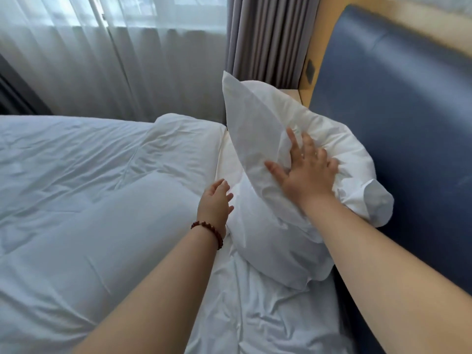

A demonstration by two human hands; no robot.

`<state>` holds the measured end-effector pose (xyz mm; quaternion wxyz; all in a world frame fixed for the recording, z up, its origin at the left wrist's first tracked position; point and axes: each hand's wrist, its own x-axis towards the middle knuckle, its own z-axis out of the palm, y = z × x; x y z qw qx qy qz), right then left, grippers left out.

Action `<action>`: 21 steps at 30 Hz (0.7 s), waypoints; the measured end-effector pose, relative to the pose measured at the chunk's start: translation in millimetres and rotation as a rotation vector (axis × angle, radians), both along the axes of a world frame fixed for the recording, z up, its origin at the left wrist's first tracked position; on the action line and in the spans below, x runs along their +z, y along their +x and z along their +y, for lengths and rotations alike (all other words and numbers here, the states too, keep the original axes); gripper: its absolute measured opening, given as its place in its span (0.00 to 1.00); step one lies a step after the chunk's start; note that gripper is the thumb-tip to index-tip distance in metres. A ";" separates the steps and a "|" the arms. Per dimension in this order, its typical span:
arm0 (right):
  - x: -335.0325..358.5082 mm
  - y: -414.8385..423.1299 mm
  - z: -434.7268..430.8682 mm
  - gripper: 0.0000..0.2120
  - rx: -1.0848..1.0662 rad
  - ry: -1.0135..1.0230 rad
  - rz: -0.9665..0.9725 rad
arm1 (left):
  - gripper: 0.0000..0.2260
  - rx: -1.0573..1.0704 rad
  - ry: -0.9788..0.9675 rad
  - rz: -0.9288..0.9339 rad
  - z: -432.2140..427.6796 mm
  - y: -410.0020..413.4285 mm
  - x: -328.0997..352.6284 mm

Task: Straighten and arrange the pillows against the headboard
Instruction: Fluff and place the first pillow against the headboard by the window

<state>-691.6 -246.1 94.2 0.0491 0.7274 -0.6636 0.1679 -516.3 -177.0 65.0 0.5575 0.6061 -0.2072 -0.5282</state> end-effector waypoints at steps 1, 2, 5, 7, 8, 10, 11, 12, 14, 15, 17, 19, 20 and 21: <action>-5.8 1.6 -2.0 0.39 -0.005 0.001 0.015 | 0.09 0.000 0.038 0.028 1.4 5.6 -11.1; -10.4 2.2 -4.7 0.39 -0.009 0.012 0.031 | 0.09 0.005 0.074 0.043 3.3 10.6 -24.8; -15.4 2.2 -15.9 0.38 -0.028 0.046 0.073 | 0.10 0.004 0.164 0.088 5.0 19.0 -70.6; -16.4 1.9 -24.6 0.38 -0.042 0.057 0.089 | 0.11 -0.016 0.220 0.146 1.3 16.3 -96.1; -17.7 2.1 -29.7 0.38 -0.053 0.060 0.104 | 0.13 -0.037 0.251 0.184 -4.3 13.0 -108.9; -22.0 2.3 -38.3 0.38 -0.076 0.071 0.142 | 0.17 -0.070 0.303 0.264 -18.3 2.9 -130.6; -25.3 3.2 -42.9 0.38 -0.084 0.070 0.161 | 0.17 -0.075 0.308 0.306 -26.9 -1.8 -140.8; -29.0 3.4 -49.2 0.39 -0.095 0.067 0.174 | 0.19 -0.079 0.306 0.328 -38.9 -7.6 -151.3; -34.8 5.1 -55.4 0.39 -0.091 0.056 0.169 | 0.31 -0.055 0.326 0.302 -56.1 -15.2 -170.8; -38.2 4.9 -60.6 0.40 -0.095 0.044 0.165 | 0.42 -0.023 0.357 0.247 -66.1 -17.5 -182.8; -45.7 4.1 -70.2 0.42 -0.113 0.031 0.149 | 0.57 0.020 0.439 0.131 -81.2 -18.1 -208.8; -53.6 3.7 -79.5 0.44 -0.109 0.033 0.134 | 0.62 -0.011 0.516 0.081 -89.0 -15.3 -224.9; -56.0 3.3 -86.3 0.46 -0.109 0.041 0.133 | 0.63 -0.011 0.528 0.065 -91.8 -14.1 -224.7; -57.7 2.5 -93.5 0.48 -0.115 0.054 0.133 | 0.62 -0.008 0.534 0.055 -94.8 -13.2 -225.0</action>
